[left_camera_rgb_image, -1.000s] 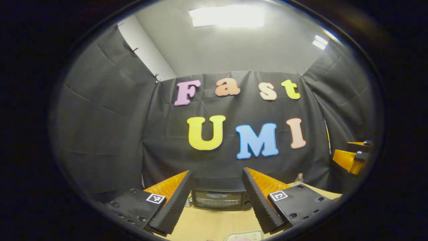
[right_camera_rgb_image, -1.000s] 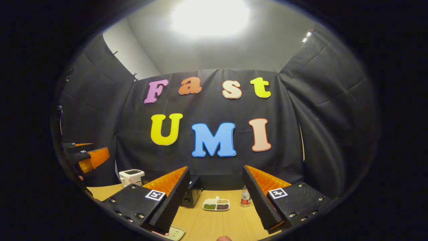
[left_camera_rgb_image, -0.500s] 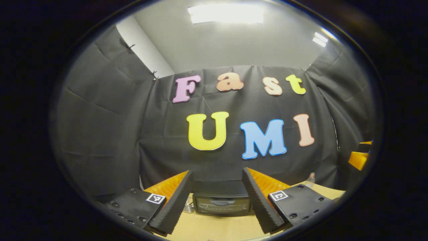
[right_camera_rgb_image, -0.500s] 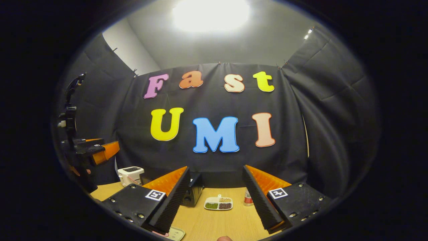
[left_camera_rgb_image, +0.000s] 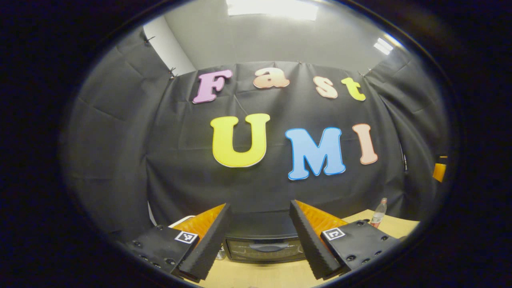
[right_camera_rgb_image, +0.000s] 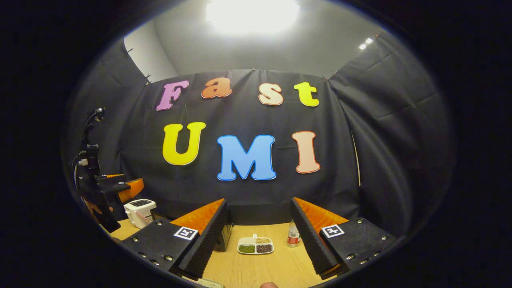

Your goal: Open the electric oven with the left hand, put the food in, and close the electric oven.

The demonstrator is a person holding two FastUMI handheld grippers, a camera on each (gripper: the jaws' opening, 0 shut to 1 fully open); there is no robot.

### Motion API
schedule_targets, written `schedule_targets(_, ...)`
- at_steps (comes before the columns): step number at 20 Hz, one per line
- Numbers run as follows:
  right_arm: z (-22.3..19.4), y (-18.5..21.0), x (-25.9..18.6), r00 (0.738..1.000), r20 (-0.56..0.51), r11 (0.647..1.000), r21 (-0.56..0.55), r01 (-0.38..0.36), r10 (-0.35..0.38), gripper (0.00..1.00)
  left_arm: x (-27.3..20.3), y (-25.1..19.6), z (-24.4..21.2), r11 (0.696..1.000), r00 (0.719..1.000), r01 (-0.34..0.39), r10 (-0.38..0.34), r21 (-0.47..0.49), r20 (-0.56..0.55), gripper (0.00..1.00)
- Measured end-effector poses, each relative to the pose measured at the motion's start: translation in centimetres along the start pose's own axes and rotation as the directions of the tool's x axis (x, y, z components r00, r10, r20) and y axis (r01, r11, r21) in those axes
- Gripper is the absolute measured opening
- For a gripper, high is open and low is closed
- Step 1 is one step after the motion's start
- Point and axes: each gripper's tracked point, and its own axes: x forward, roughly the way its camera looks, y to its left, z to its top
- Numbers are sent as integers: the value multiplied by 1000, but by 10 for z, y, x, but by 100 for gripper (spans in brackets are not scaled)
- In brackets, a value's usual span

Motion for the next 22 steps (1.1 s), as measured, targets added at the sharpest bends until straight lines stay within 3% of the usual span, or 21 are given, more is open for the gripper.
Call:
schedule_targets(13, -29, 3, 19, 982, -73, 984, -34, 174, -176, 96, 96, -20, -123, 988, 967, 154, -155, -23, -200, 98)
schedule_targets(22, -41, -4, 15, 958, -102, 962, -92, 259, -268, 97, 134, -21, -207, 986, 924, 163, -161, -26, -348, 98)
